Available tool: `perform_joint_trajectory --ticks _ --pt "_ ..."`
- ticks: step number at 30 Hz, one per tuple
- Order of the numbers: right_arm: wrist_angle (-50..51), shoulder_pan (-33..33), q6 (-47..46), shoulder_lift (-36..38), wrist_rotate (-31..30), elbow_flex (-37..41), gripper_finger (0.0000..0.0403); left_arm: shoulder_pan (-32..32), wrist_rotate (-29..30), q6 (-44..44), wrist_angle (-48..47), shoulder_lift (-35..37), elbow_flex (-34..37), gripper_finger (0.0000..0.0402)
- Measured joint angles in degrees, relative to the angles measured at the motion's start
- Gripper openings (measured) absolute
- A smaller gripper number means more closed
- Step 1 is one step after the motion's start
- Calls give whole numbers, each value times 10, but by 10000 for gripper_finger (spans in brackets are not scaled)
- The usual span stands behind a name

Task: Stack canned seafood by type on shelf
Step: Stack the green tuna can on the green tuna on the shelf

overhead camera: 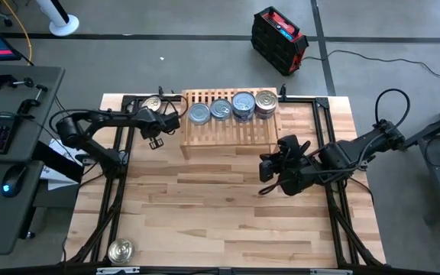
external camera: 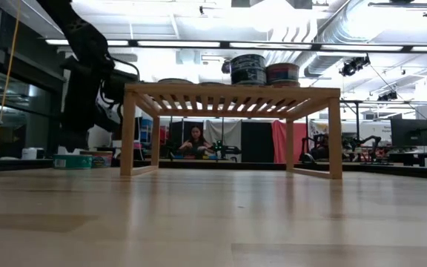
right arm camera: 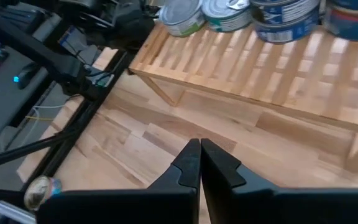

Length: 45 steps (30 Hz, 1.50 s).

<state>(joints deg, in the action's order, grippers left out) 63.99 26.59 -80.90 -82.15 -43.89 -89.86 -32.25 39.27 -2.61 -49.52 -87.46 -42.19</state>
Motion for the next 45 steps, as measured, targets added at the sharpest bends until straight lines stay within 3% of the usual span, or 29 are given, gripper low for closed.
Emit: perform_joint_trajectory --ticks 10,18,29,36,41,45 --pt "-22 1 0 0 15 0 0 -23 -17 24 0 -11 0 0" --pt "-49 1 15 0 21 0 0 -45 -45 -14 20 -11 -1 0" --pt "-66 1 40 0 21 0 0 -35 -134 34 -12 16 -1 0" --pt "-65 1 54 0 21 0 0 -57 -264 43 -16 48 -14 0" --pt "-65 1 64 0 21 0 0 -100 -357 133 12 55 -20 0" --pt "-65 1 64 0 21 0 0 -122 -389 222 19 55 -19 0"
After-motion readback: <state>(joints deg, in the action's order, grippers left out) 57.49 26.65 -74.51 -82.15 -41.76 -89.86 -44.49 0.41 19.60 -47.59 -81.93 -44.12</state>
